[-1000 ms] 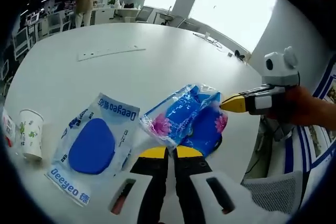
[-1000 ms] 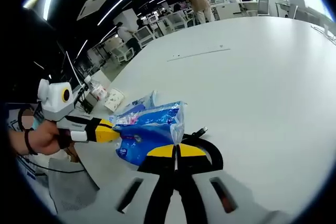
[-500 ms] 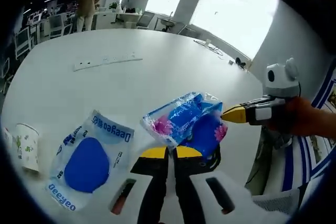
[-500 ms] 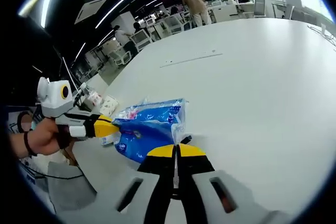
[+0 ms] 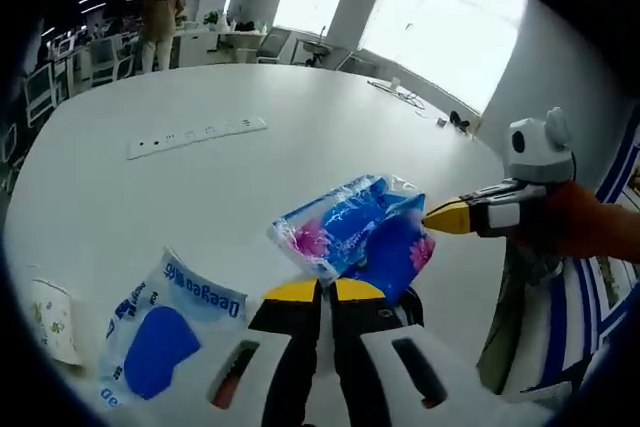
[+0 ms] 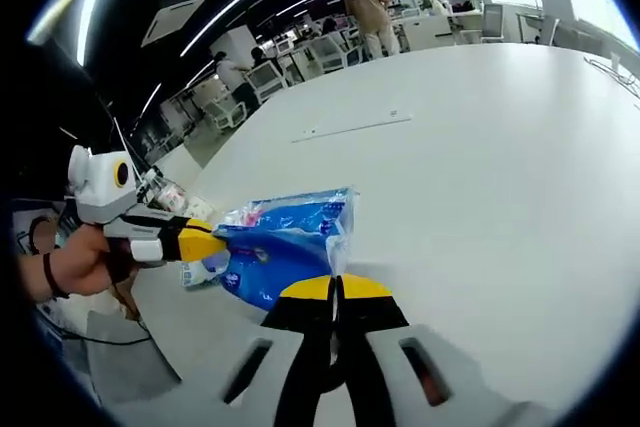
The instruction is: Arrange the tabletop items into an orderly group along one side of the table until the central work area is clear of visible clutter.
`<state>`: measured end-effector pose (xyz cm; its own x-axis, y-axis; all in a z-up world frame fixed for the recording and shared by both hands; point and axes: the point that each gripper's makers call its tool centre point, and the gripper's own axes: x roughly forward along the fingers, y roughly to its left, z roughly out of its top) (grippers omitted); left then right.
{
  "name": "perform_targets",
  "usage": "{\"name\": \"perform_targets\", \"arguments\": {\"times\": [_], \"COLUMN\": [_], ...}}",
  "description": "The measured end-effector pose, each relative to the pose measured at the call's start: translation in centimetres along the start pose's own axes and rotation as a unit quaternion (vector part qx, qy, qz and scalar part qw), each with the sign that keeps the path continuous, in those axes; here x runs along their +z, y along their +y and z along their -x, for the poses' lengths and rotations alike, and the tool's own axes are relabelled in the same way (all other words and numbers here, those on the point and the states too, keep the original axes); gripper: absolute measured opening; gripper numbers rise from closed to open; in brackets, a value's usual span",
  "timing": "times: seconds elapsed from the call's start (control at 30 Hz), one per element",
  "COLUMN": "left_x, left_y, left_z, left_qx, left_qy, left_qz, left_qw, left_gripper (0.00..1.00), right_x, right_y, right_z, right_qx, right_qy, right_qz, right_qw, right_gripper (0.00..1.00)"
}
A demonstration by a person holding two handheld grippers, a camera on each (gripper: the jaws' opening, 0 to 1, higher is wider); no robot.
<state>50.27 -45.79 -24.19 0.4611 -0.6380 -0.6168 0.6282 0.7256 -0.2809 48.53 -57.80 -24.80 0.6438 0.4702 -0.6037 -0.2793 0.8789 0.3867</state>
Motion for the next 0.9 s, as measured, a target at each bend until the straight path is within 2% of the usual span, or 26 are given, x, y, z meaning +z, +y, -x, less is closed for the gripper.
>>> {"name": "perform_targets", "arguments": {"times": [0.17,0.33,0.6,0.9], "left_x": [1.8,2.6,2.7,2.3], "left_y": [0.5,0.7,1.0,2.3], "left_z": [-1.2,-2.5,-4.1,-5.7], "left_qx": [0.001,0.001,0.002,0.009], "left_qy": [-0.006,-0.001,0.009,0.025], "left_qz": [0.006,0.0,0.002,0.007], "left_qw": [1.0,1.0,1.0,0.9996], "left_gripper": [0.0,0.0,0.0,0.0], "right_x": [1.1,2.3,2.9,2.7], "right_y": [-1.2,-2.1,-3.7,-4.8], "right_z": [-0.1,-0.4,-1.4,-3.1], "right_qx": [-0.004,-0.006,-0.008,-0.003], "right_qy": [-0.006,-0.01,-0.005,0.008], "right_qz": [-0.007,-0.003,-0.009,-0.017], "right_qw": [1.0,0.9999,0.9999,0.9998], "right_gripper": [0.0,0.0,0.0,0.0]}}
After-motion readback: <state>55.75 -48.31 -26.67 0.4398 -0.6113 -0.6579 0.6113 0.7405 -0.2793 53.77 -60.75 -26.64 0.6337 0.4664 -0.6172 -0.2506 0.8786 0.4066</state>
